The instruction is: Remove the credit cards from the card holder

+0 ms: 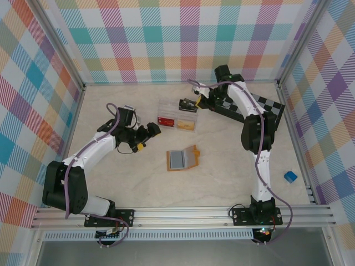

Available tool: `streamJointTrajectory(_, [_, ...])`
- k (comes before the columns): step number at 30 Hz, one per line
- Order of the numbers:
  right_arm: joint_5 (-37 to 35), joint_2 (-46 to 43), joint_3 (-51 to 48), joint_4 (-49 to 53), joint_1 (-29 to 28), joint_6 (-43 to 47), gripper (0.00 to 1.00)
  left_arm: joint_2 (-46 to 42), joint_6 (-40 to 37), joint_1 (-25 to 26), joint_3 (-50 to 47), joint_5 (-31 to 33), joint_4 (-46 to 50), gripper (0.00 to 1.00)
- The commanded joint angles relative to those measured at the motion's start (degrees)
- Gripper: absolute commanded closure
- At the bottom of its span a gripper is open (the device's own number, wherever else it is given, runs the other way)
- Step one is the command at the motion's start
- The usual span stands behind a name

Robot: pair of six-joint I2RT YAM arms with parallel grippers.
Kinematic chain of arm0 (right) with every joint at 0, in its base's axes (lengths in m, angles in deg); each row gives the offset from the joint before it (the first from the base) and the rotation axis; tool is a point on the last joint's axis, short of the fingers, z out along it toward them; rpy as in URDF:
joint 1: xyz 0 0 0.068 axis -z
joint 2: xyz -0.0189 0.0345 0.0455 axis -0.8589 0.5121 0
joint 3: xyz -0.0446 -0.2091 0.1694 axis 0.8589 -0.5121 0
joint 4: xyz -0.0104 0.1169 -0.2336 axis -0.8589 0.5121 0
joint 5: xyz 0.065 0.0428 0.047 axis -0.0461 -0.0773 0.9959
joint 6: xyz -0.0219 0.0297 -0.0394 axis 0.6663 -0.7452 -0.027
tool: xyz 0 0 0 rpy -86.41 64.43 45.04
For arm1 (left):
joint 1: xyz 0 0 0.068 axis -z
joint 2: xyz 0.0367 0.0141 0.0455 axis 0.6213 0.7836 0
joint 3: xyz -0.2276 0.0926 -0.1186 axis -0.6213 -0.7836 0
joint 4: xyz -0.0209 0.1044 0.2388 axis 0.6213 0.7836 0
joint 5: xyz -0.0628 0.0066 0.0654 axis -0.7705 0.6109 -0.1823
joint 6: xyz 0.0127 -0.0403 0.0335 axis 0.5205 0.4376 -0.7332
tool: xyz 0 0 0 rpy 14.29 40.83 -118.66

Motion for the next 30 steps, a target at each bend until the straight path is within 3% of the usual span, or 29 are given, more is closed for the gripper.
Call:
streamJointTrajectory(1, [0.9, -1.0, 1.5, 0.7, -0.5, -2.4, 0.95, -0.2, -0.4, -0.9, 0.1, -1.1, -0.1, 0.0])
streamJointTrajectory(6, [0.3, -1.2, 1.4, -0.7, -0.5, -4.4, 0.83, -0.3, -0.5, -0.9, 0.0, -1.1, -0.3, 0.0])
streamJointTrajectory(17, [-1.5, -3.8, 1.3, -3.1, -1.1, -12.5, 0.74, -1.2, -0.7, -0.9, -0.5, -0.5, 0.4, 0.0])
streamJointTrajectory(22, [-4.8, -9.0, -4.2, -7.7, -1.1, -18.5, 0.69, -1.3, -0.7, -0.9, -0.8, -0.2, 1.0, 0.0])
streamJointTrajectory(27, [-9.8, -15.6, -12.6, -14.9, -1.1, -30.4, 0.63, -1.9, -0.6, -0.9, -1.5, -0.1, 1.0, 0.0])
streamJointTrajectory(30, [-15.0, -17.6, -14.6, -15.9, -1.1, -43.3, 0.59, -2.3, -0.5, -0.9, -2.0, -0.2, 0.9, 0.0])
